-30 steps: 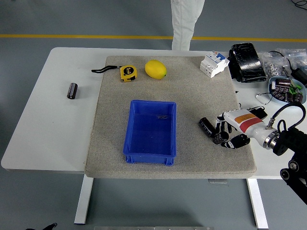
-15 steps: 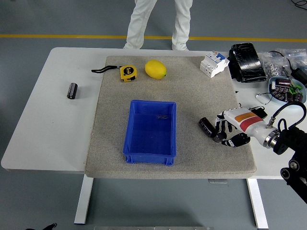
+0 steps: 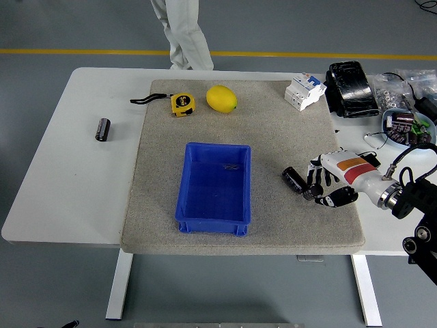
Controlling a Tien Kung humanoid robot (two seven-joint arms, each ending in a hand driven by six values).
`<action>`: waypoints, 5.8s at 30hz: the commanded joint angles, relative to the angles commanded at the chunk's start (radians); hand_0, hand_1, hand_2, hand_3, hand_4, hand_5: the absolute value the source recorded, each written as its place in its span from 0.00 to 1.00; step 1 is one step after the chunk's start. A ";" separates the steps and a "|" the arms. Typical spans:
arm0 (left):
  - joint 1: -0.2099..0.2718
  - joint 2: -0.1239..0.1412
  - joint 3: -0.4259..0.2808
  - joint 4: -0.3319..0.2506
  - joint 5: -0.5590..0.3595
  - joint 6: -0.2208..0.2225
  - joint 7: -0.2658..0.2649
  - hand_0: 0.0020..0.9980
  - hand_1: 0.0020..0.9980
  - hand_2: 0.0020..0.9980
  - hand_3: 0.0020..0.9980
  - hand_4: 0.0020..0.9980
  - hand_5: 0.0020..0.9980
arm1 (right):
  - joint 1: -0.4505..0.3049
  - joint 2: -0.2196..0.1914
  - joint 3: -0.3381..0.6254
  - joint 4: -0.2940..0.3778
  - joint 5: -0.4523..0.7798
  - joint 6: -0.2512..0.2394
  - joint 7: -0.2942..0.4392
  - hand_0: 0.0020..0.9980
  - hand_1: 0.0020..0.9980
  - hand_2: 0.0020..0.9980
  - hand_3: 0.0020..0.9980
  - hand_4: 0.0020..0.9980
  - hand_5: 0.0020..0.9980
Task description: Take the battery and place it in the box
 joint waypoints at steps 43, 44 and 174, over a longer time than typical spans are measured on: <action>-0.009 0.009 0.004 -0.004 0.007 0.009 0.002 0.71 0.65 0.78 0.79 0.76 0.78 | 0.463 0.163 -0.406 0.060 0.024 0.077 -0.062 0.56 0.61 0.82 0.89 0.92 0.20; -0.009 0.009 0.003 -0.004 0.008 0.009 0.002 0.71 0.65 0.78 0.79 0.76 0.78 | 0.458 0.158 -0.390 0.057 0.018 0.086 -0.061 0.56 0.61 0.82 0.89 0.92 0.20; -0.020 0.014 0.020 -0.012 0.033 0.003 0.016 0.71 0.65 0.77 0.78 0.76 0.78 | 0.500 0.155 -0.426 -0.046 -0.086 0.174 -0.009 0.37 0.45 0.52 0.51 0.72 0.11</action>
